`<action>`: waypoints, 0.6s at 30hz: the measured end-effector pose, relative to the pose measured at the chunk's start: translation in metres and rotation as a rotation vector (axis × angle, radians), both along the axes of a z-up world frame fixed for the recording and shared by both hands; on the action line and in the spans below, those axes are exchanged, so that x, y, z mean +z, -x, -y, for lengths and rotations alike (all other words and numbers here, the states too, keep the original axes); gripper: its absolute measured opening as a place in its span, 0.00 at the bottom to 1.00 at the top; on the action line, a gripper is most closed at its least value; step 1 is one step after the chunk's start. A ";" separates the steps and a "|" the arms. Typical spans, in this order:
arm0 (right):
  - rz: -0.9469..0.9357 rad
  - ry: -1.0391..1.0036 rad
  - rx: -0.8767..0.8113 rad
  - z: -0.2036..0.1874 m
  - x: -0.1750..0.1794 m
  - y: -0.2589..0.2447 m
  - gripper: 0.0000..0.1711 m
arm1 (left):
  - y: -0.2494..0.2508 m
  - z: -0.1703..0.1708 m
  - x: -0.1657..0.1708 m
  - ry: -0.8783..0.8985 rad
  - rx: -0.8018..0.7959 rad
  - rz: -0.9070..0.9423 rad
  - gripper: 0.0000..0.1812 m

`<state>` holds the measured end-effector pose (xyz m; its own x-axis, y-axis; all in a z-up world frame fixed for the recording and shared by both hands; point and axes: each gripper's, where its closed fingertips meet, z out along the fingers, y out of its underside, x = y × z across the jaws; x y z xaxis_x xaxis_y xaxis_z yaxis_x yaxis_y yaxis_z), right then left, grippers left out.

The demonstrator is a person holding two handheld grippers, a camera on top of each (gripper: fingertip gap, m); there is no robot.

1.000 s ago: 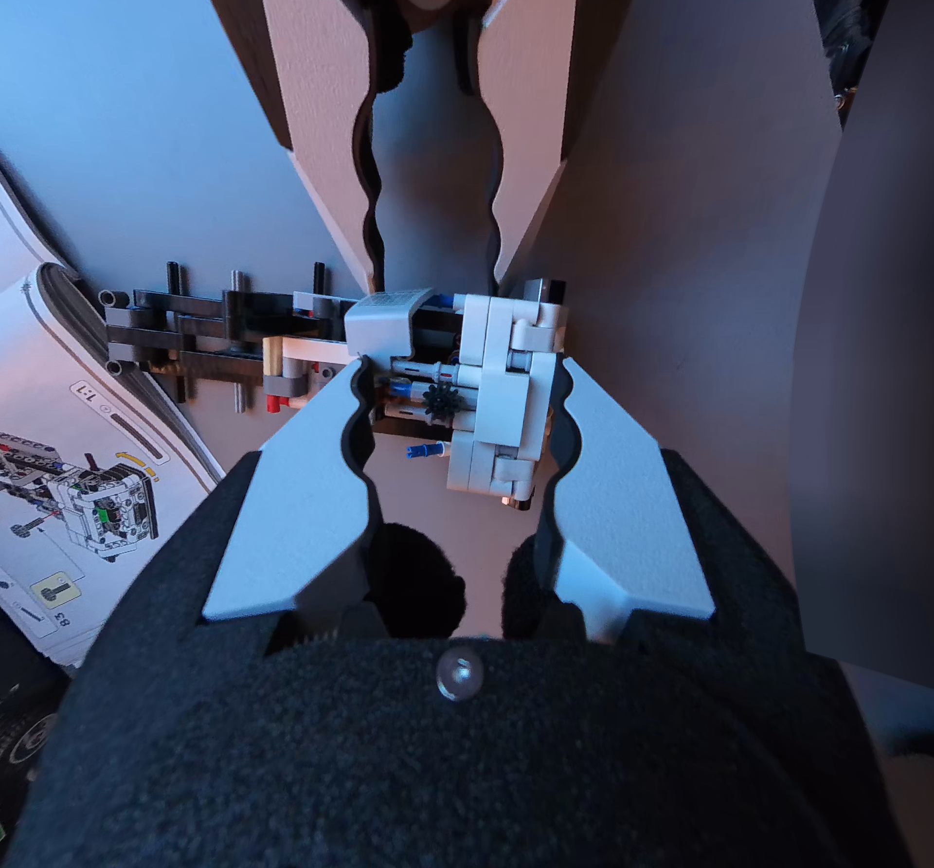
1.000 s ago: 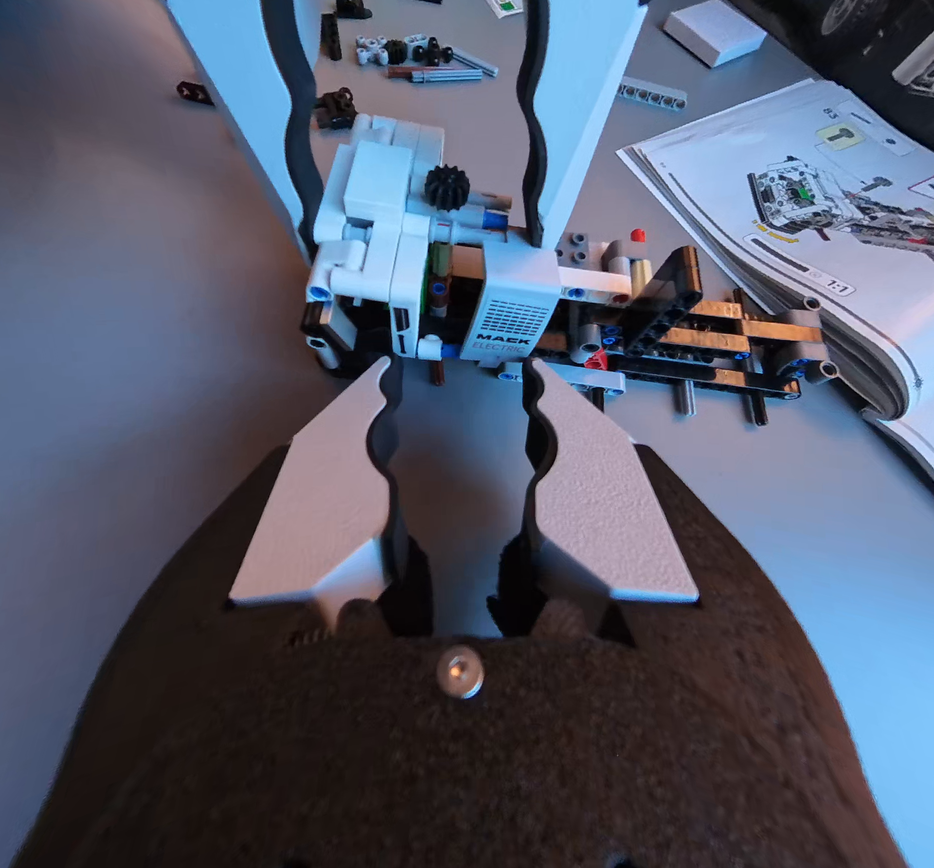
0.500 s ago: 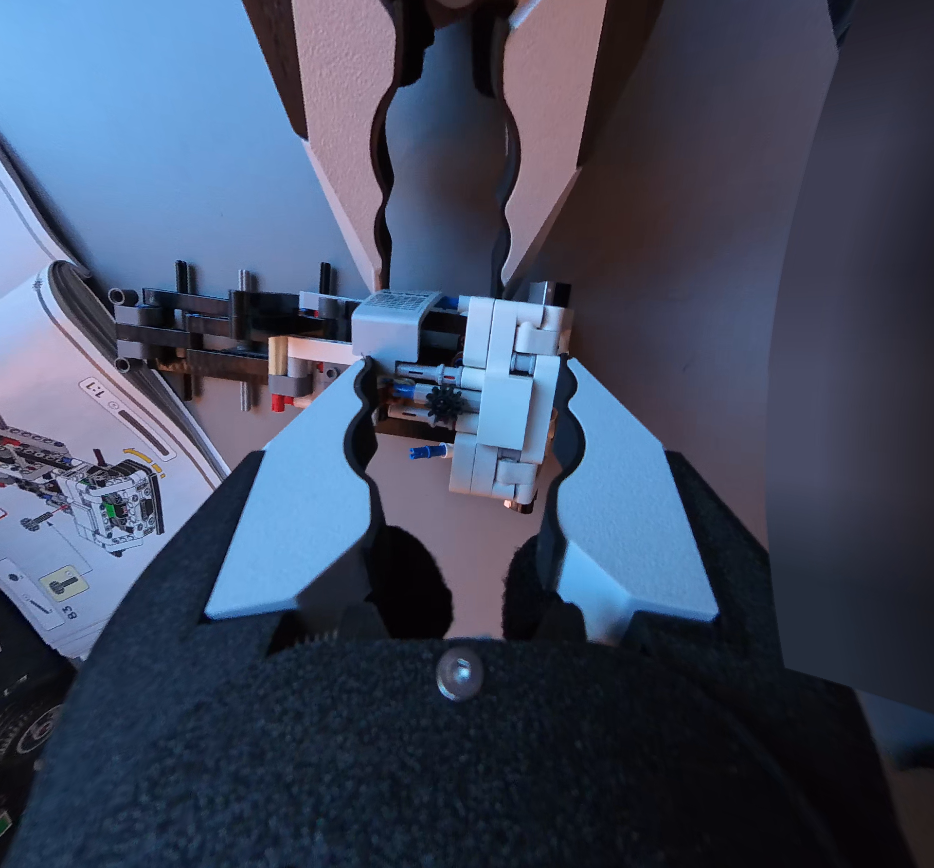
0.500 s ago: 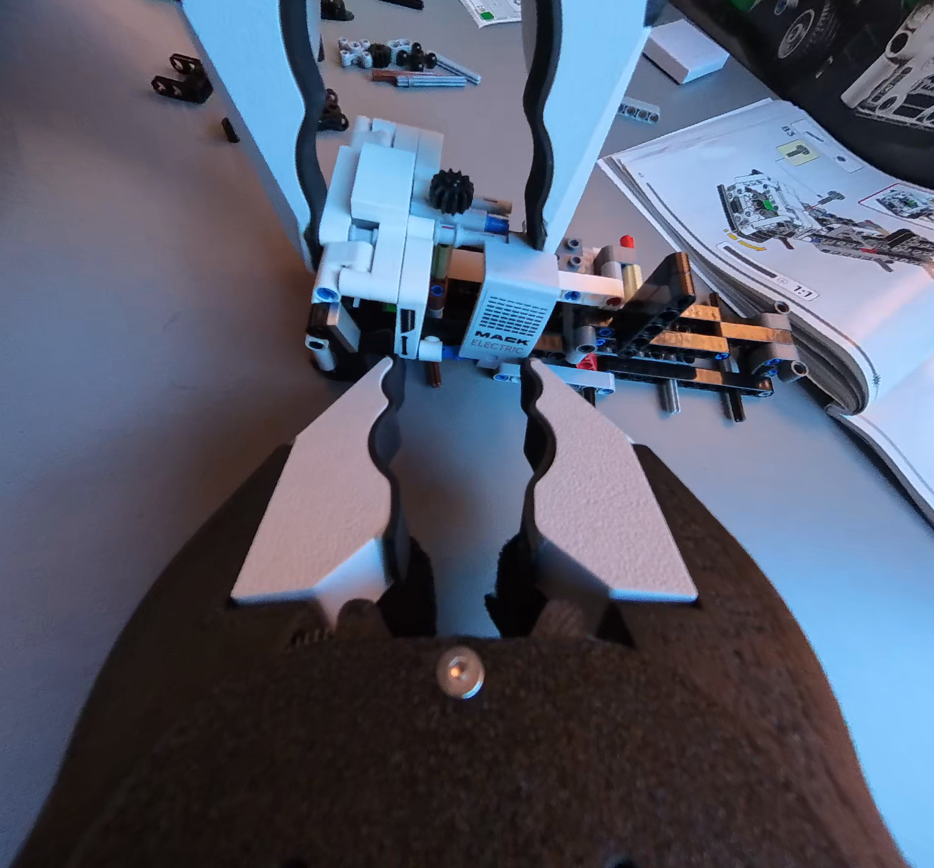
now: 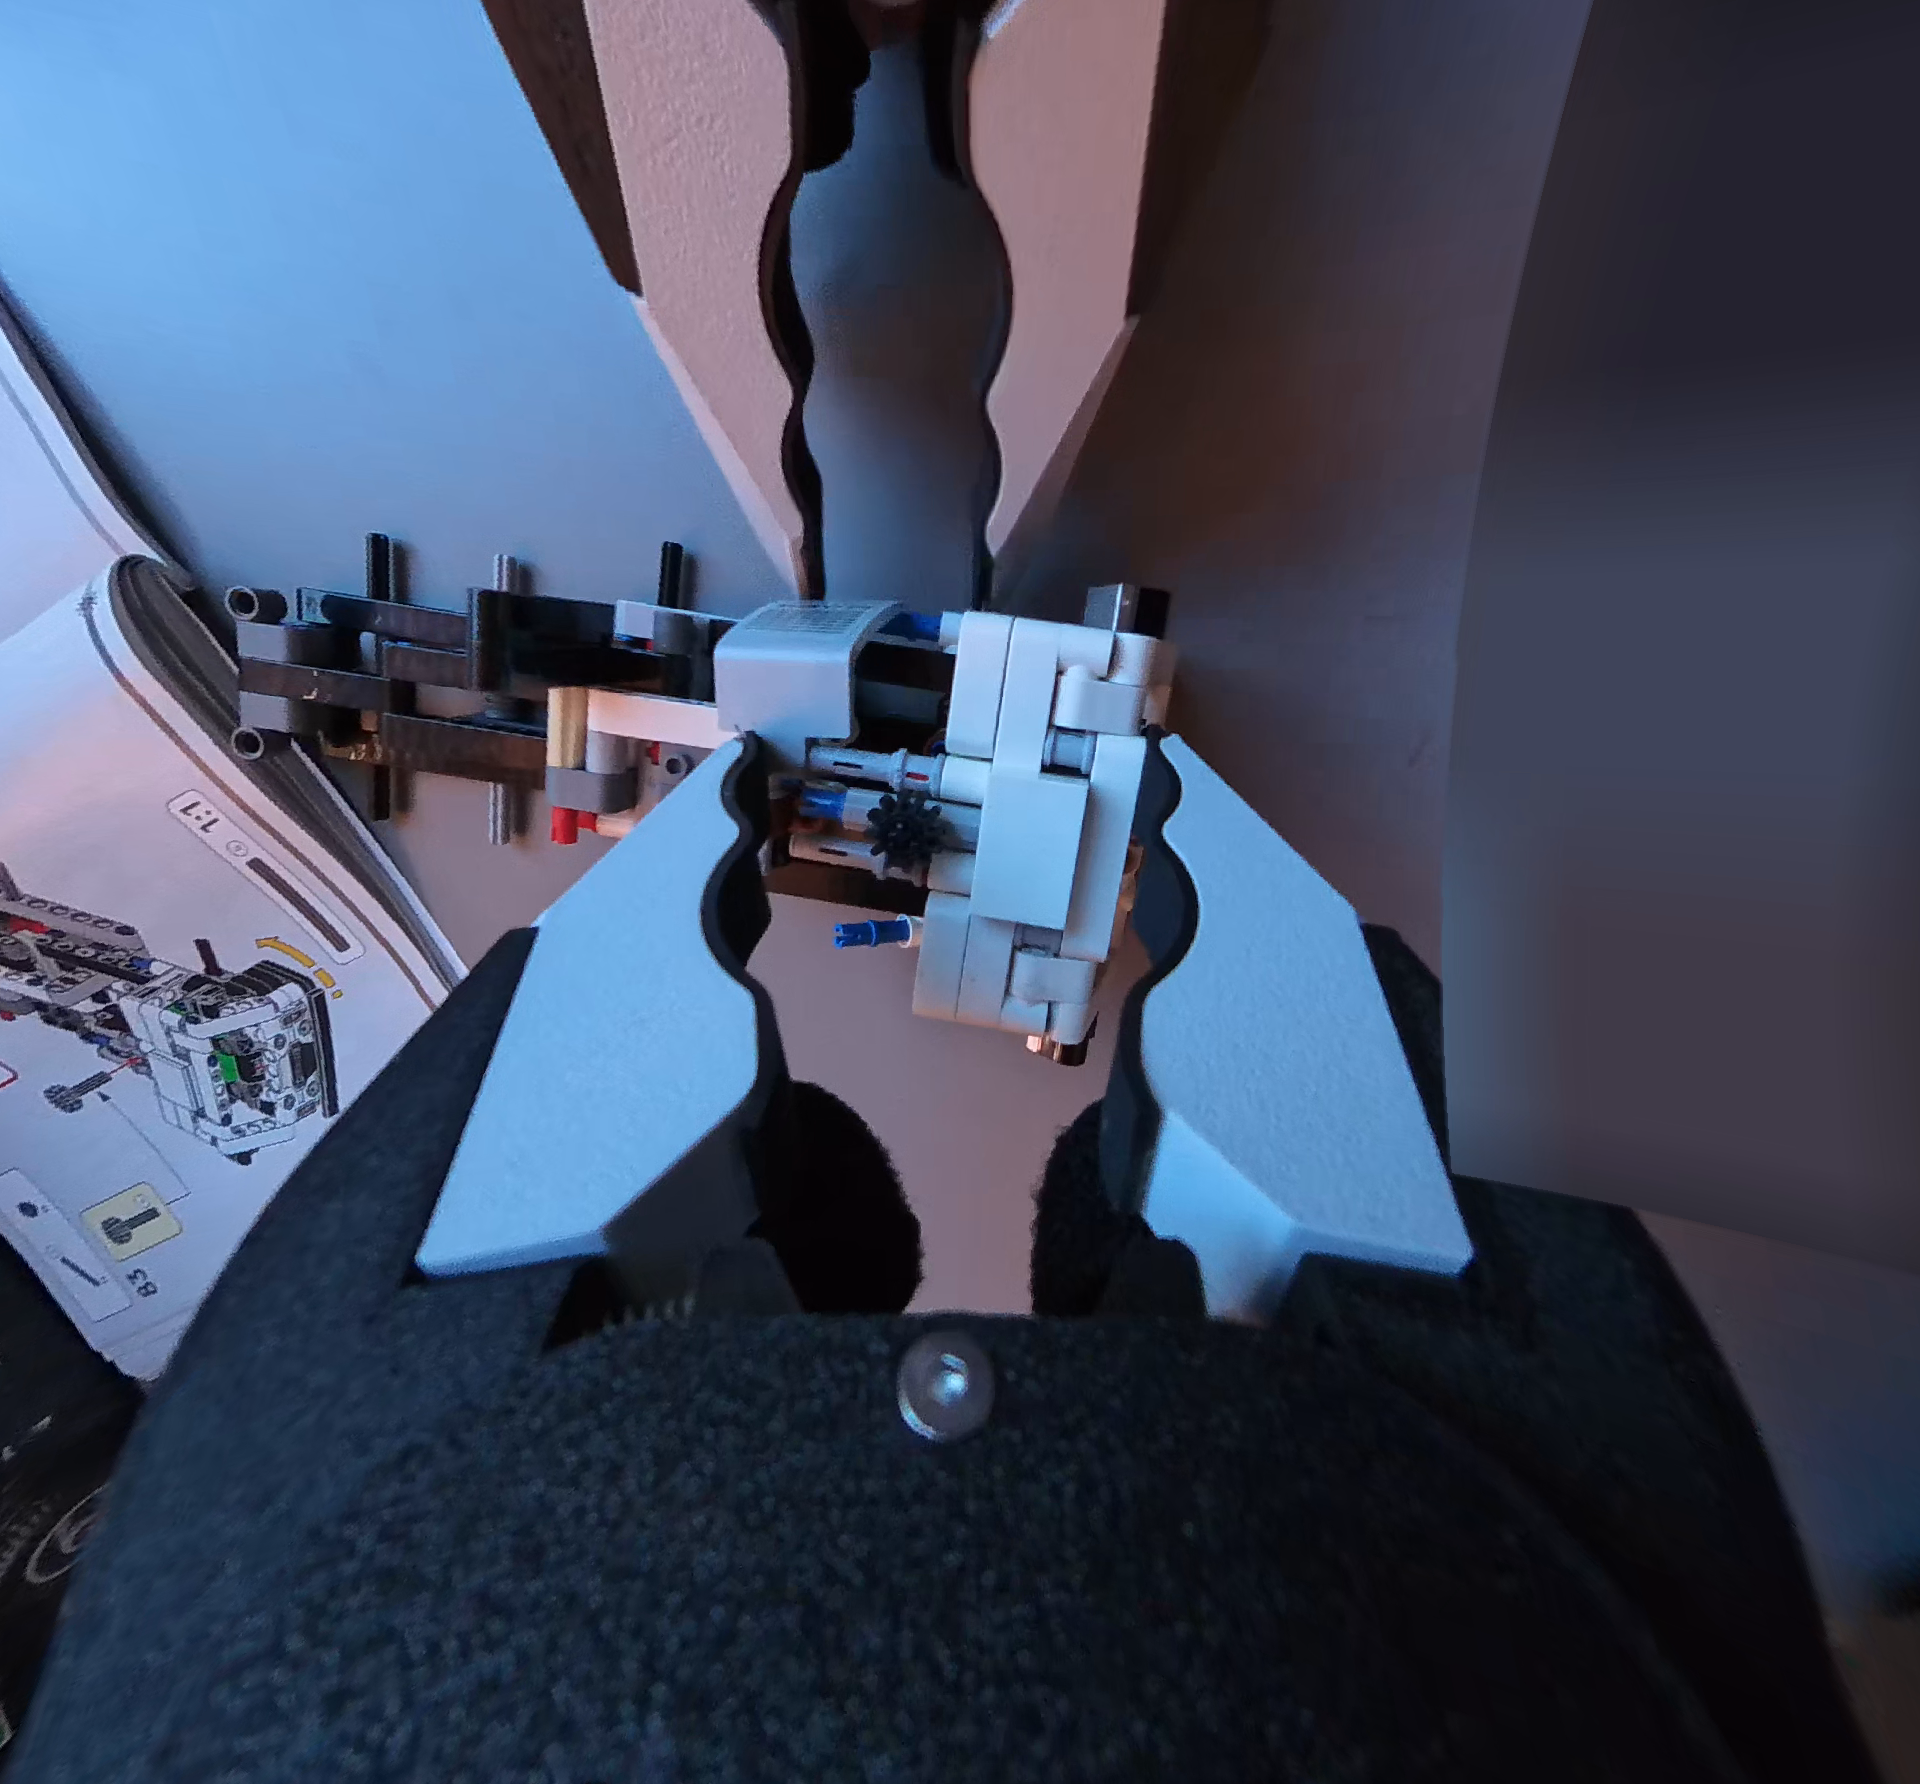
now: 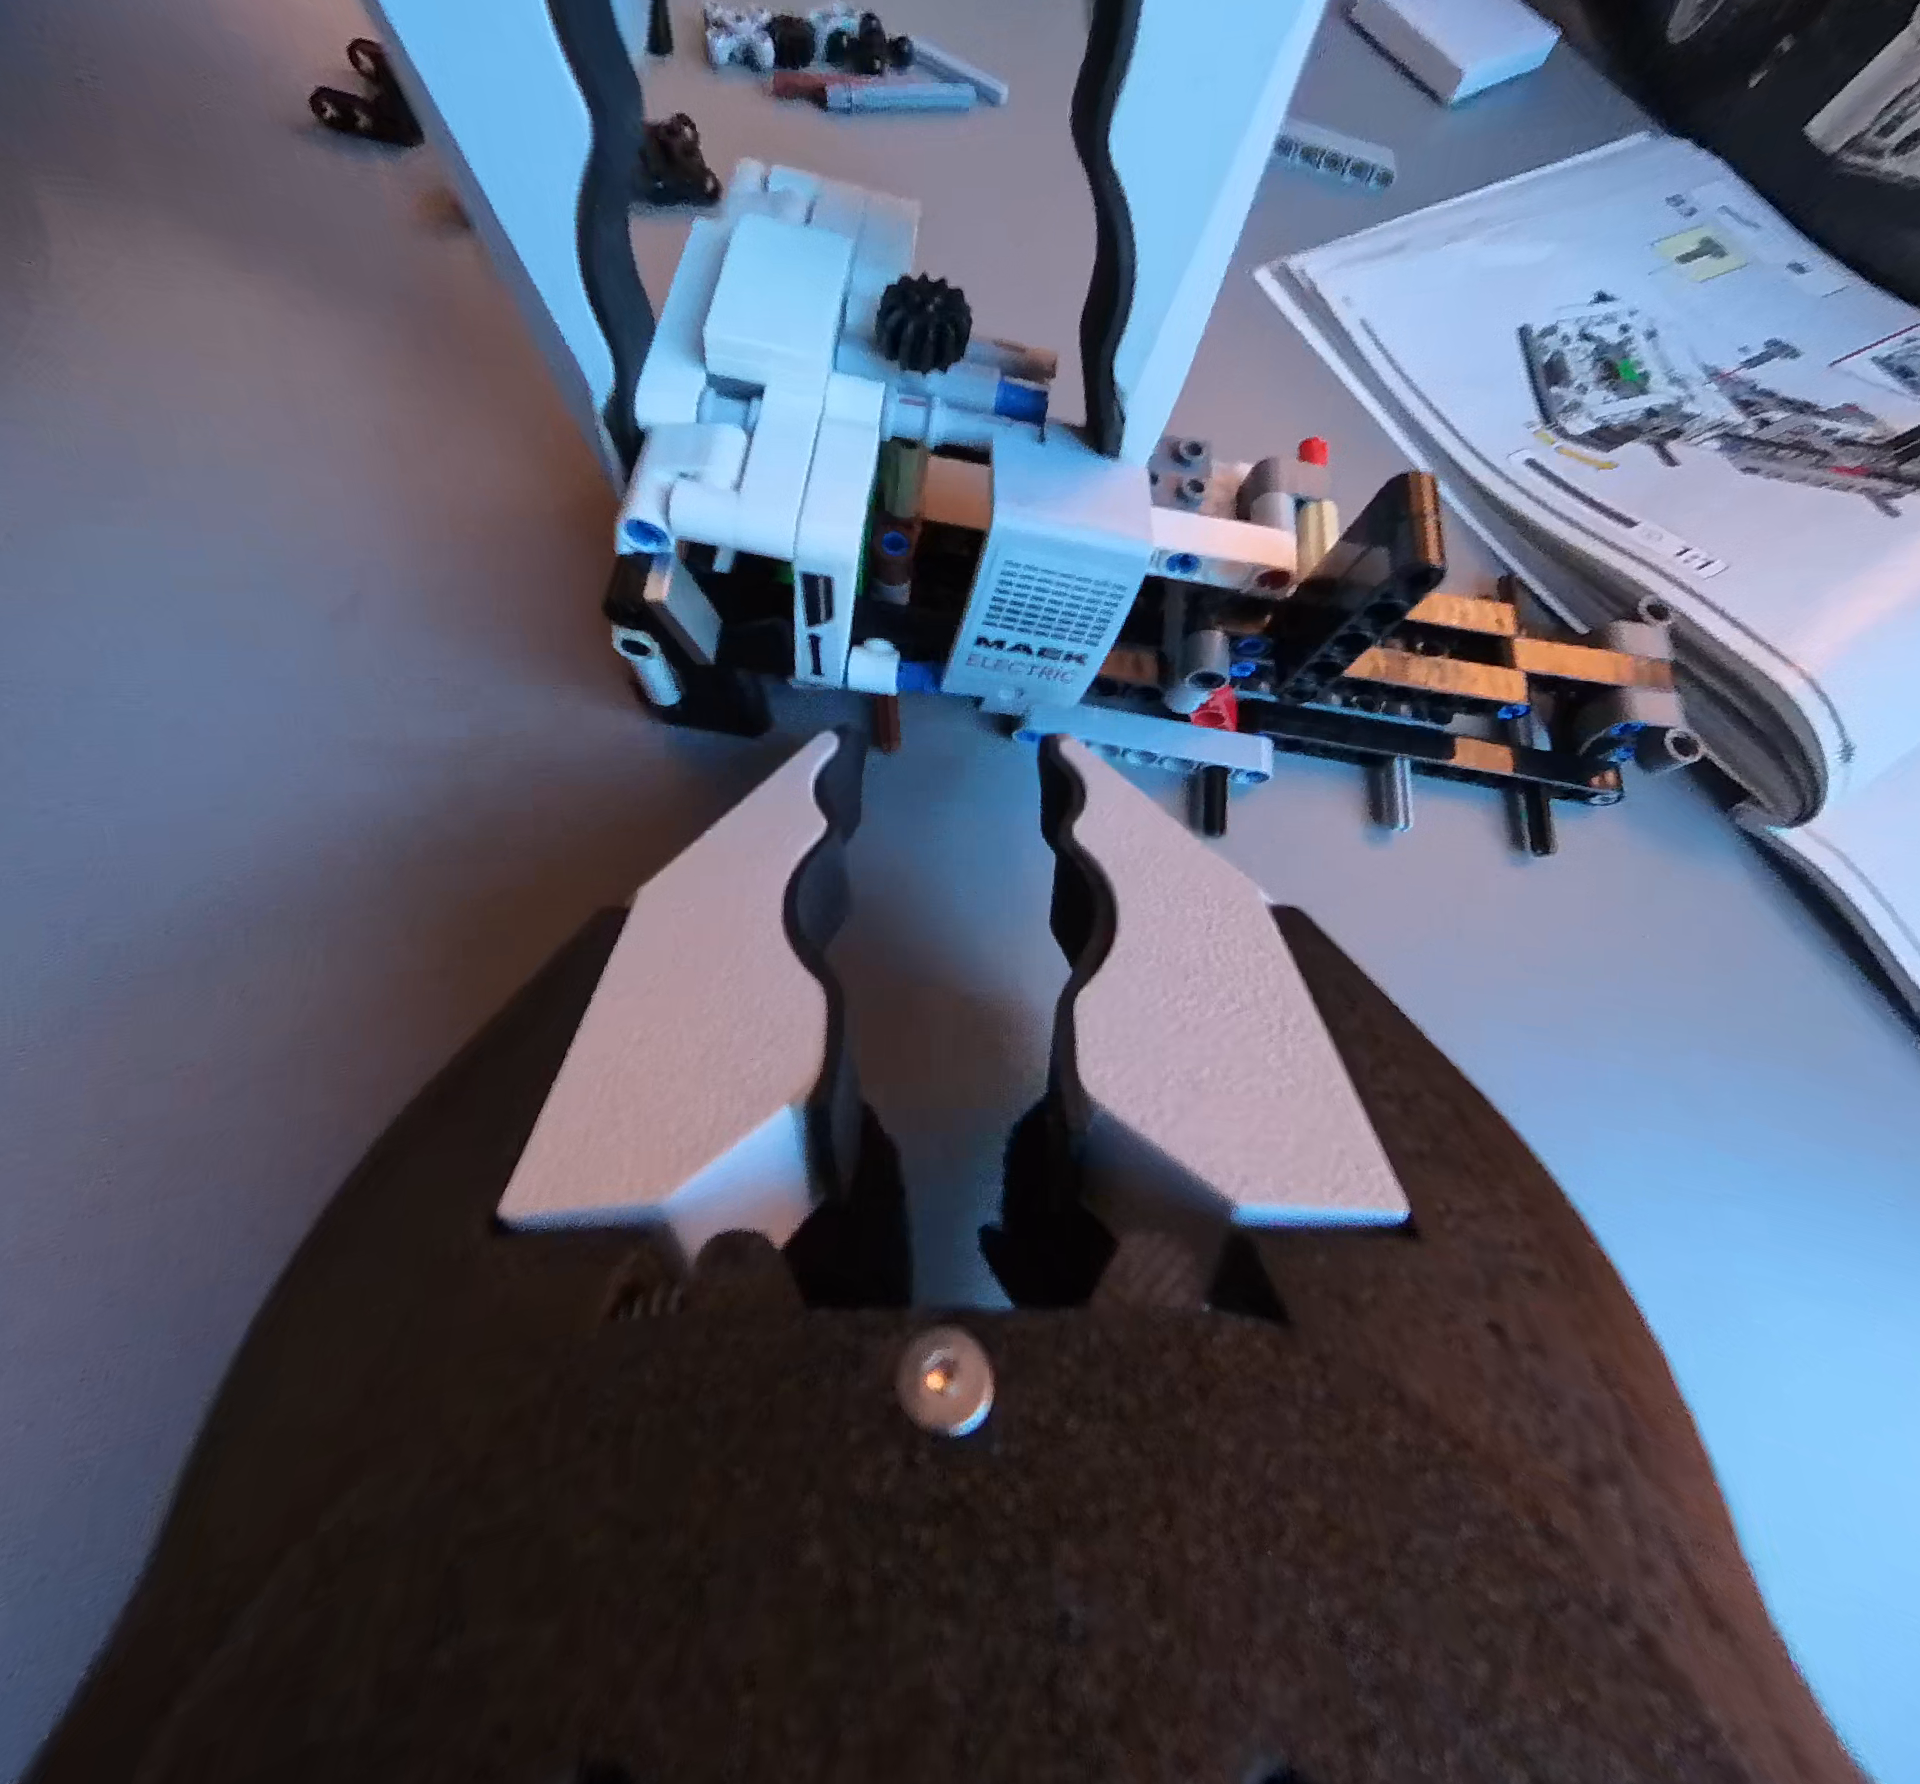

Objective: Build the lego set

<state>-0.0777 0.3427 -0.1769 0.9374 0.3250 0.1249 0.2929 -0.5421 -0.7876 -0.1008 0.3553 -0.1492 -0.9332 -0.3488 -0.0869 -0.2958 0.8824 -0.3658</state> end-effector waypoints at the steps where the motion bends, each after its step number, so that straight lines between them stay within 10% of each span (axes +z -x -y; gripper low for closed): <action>1: -0.009 0.017 0.000 0.001 -0.002 0.000 0.19 | 0.000 0.000 0.000 -0.001 0.000 -0.001 0.38; 18: 0.027 -0.035 0.025 -0.003 0.004 0.006 0.16 | 0.000 0.000 -0.001 -0.004 0.002 0.010 0.38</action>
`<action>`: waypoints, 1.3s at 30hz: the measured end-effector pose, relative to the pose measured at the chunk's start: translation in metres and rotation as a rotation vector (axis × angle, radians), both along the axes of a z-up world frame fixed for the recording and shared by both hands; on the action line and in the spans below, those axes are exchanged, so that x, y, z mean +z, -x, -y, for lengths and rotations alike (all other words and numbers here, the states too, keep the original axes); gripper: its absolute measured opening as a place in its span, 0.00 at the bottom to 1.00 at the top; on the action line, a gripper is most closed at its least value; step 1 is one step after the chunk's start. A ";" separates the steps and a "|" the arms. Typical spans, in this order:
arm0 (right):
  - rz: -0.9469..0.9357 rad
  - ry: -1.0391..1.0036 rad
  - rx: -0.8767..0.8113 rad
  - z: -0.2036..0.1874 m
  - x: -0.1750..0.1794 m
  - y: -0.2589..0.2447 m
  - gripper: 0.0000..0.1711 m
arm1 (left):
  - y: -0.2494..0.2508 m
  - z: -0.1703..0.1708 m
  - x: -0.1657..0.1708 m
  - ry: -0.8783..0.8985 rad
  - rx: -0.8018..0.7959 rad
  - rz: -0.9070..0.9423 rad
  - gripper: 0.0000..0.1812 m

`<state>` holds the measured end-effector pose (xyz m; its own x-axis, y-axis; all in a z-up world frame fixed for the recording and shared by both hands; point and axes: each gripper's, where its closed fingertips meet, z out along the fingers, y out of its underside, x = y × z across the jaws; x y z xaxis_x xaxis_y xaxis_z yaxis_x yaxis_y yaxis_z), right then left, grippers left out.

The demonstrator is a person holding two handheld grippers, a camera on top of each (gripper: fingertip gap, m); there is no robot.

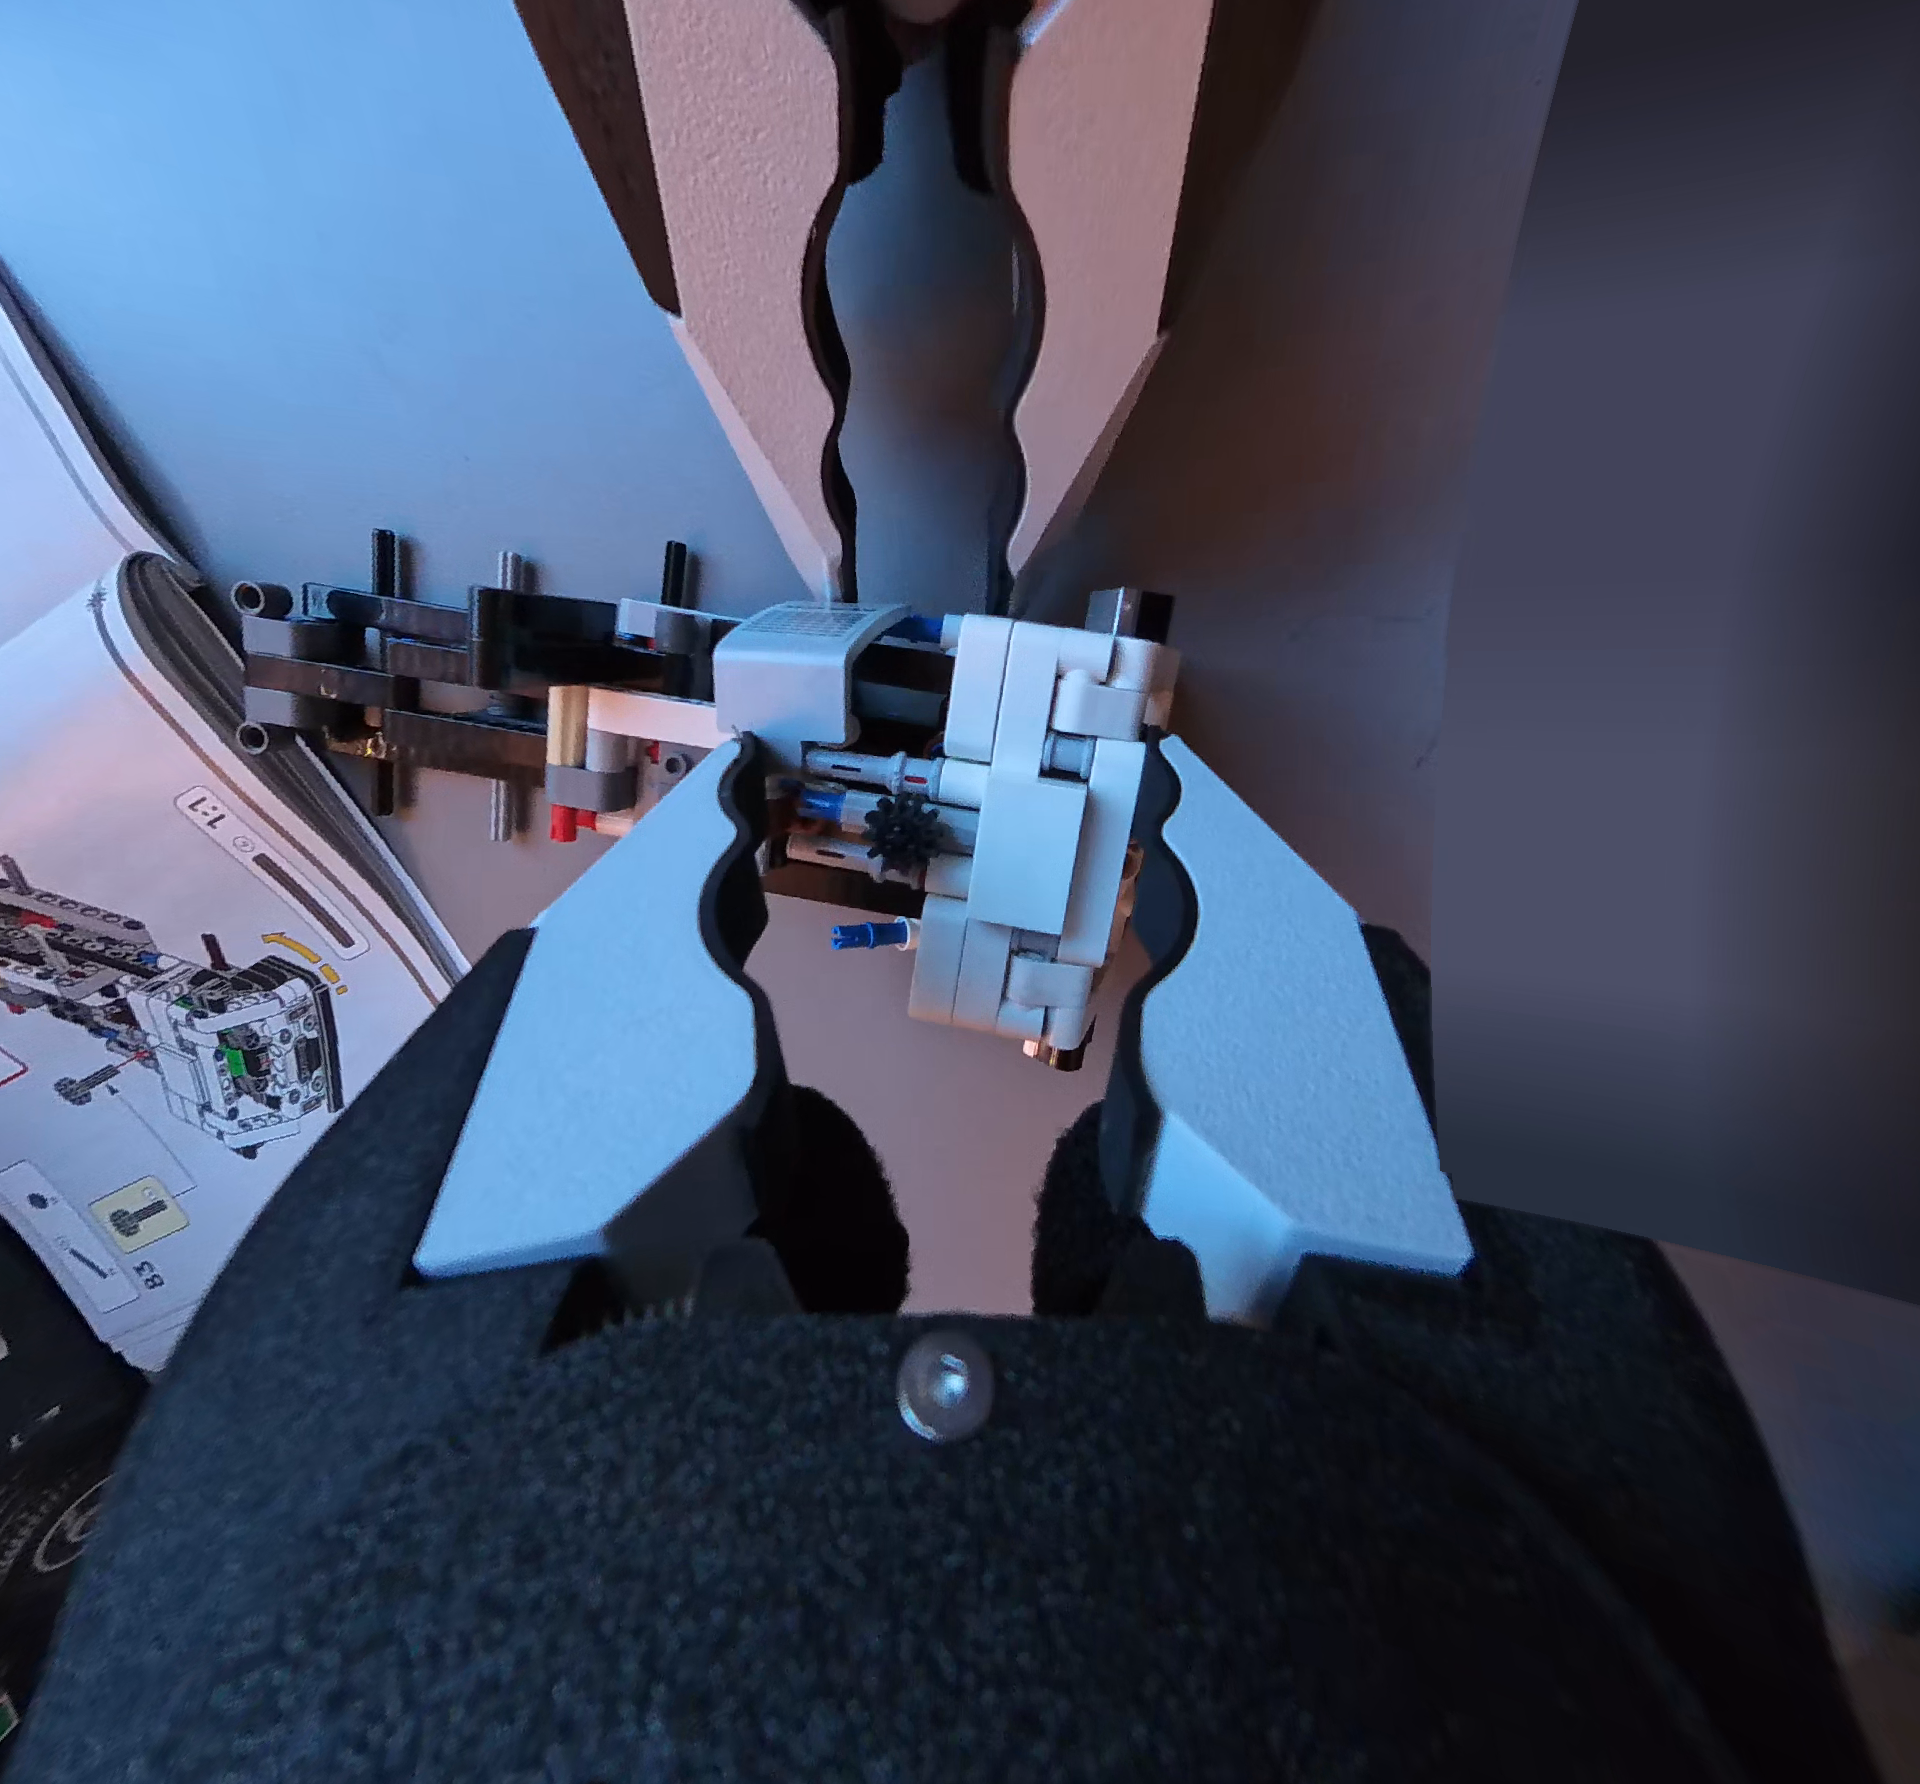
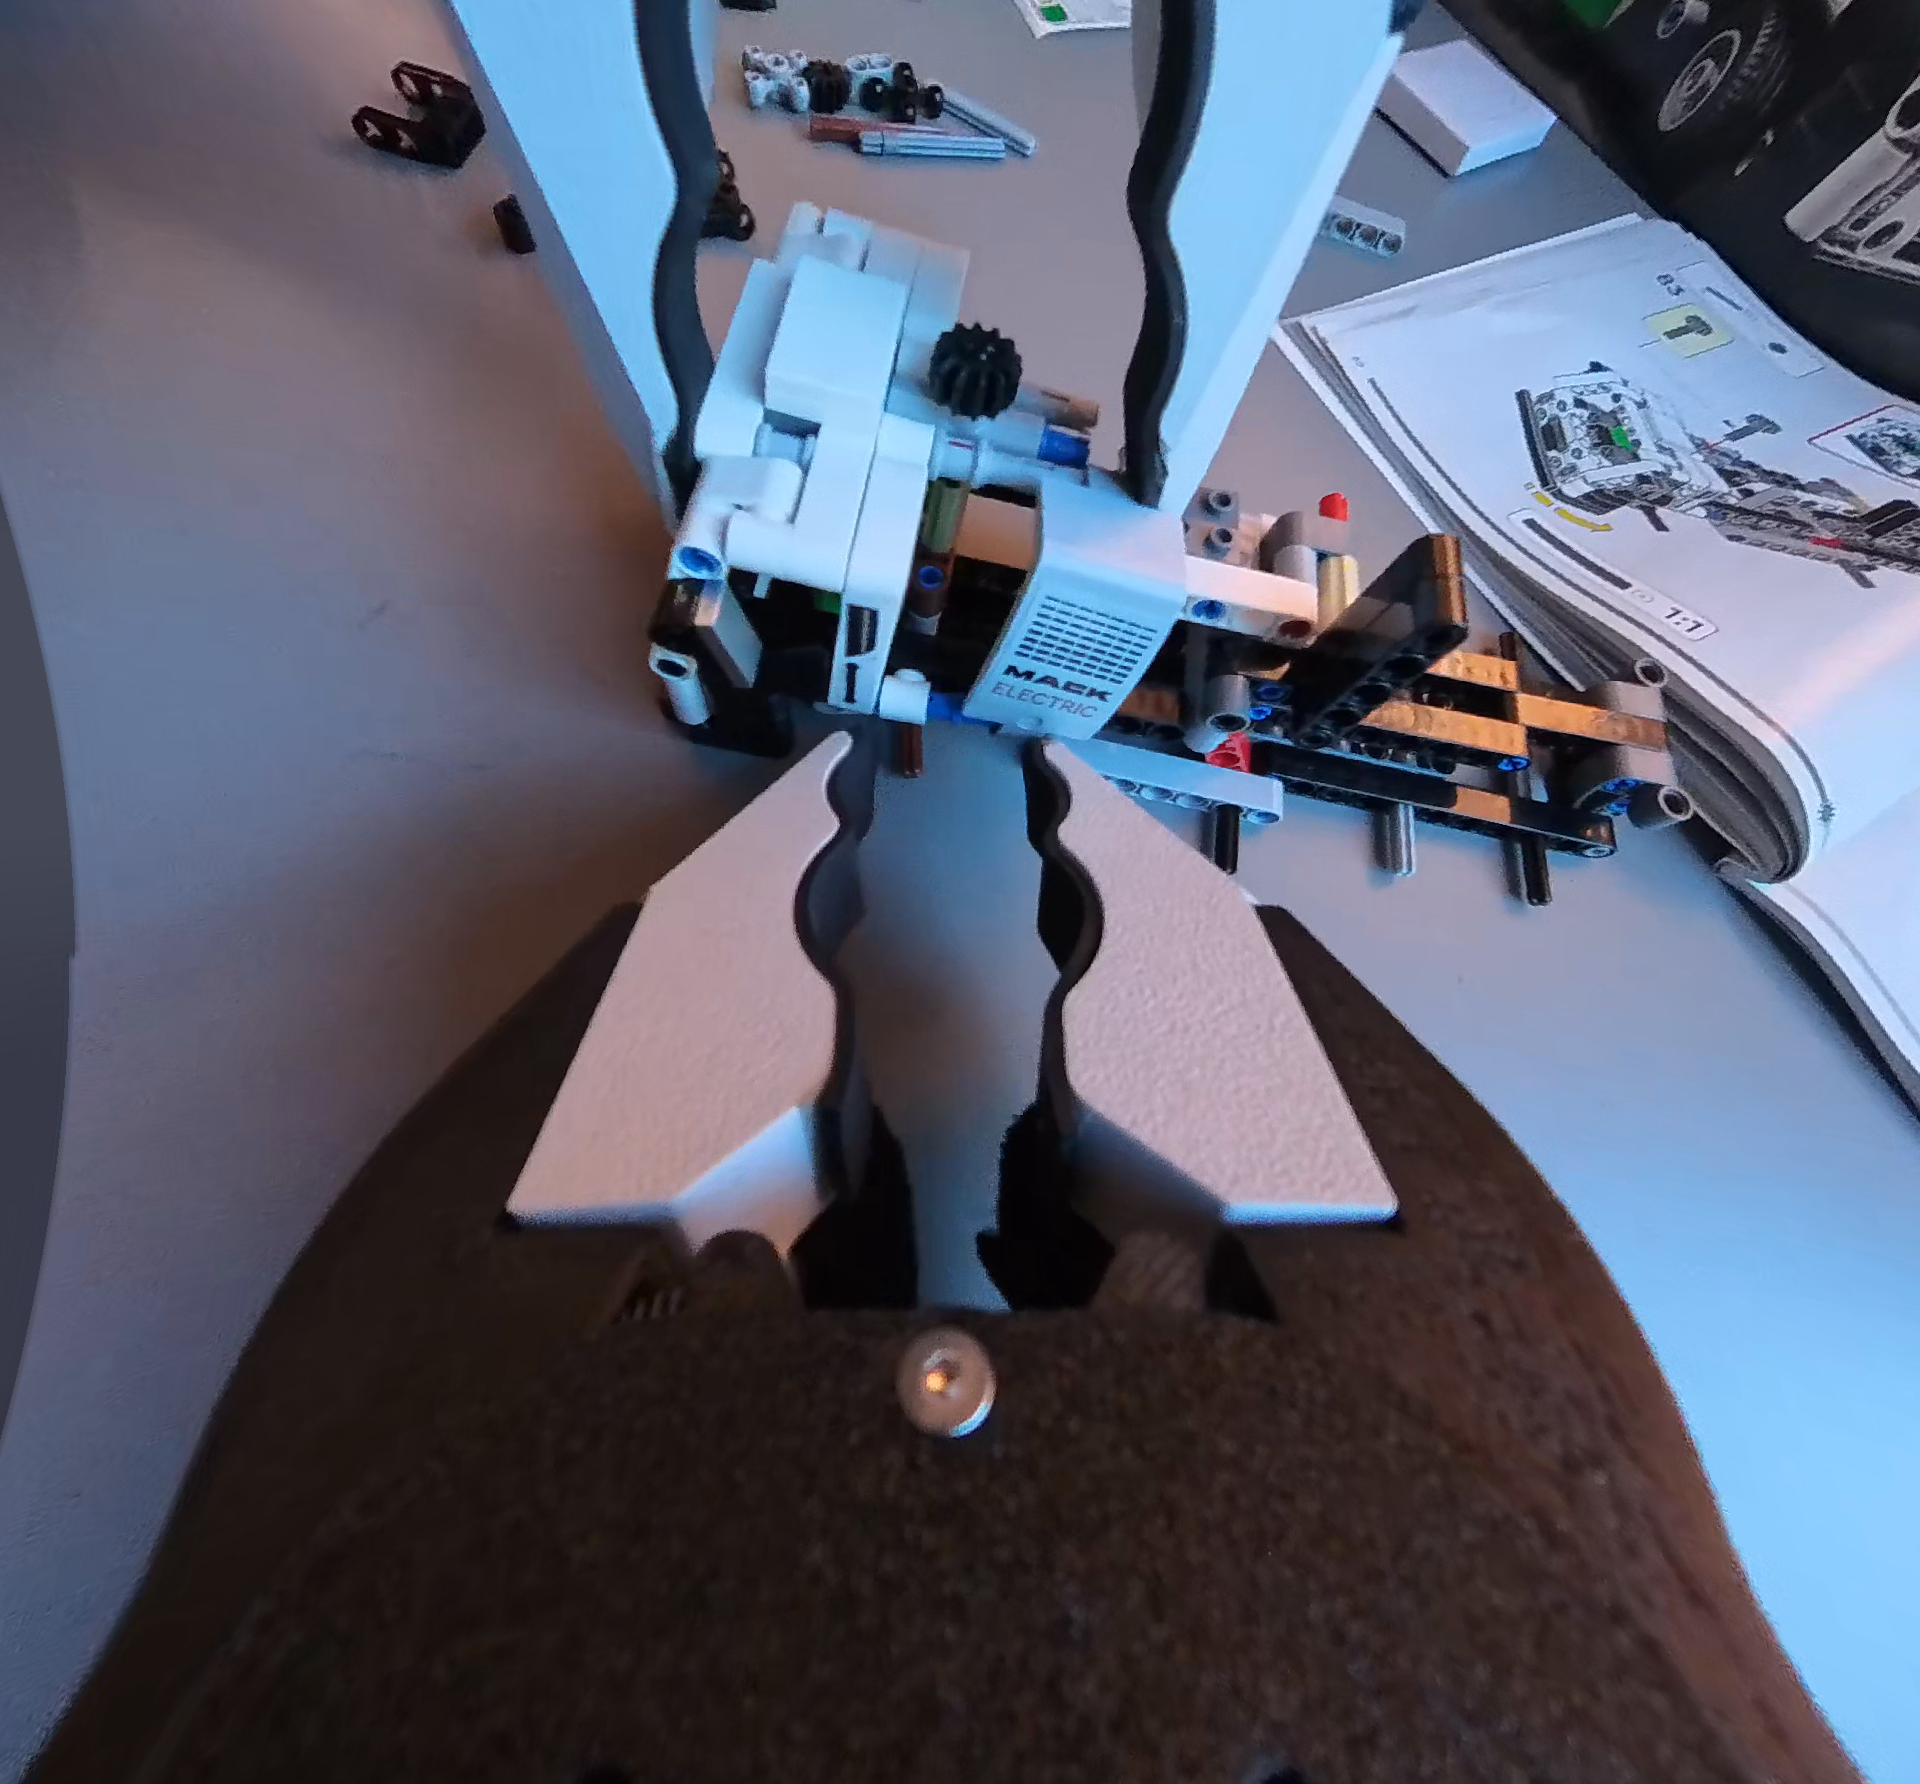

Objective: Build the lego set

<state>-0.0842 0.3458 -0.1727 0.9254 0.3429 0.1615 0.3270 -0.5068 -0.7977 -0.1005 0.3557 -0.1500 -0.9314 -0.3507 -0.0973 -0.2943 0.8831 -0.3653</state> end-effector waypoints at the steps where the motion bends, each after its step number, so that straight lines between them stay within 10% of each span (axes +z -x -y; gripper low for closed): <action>1: 0.004 -0.002 0.004 0.000 0.000 0.001 0.17 | 0.000 0.000 0.000 0.000 0.000 0.002 0.38; 32: -0.178 0.054 -0.031 -0.002 0.001 0.005 0.21 | -0.002 -0.004 -0.001 -0.034 0.003 0.025 0.38; 34: -0.111 0.025 -0.069 -0.002 0.001 -0.007 0.03 | 0.000 0.001 -0.001 -0.020 -0.015 0.027 0.38; 39: -0.063 0.031 -0.040 -0.001 -0.001 -0.003 0.05 | 0.004 0.001 -0.002 -0.069 -0.012 0.013 0.38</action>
<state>-0.0811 0.3469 -0.1741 0.9466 0.3089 0.0923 0.2552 -0.5430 -0.8000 -0.1047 0.3552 -0.1515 -0.9341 -0.3312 -0.1331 -0.2789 0.9100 -0.3068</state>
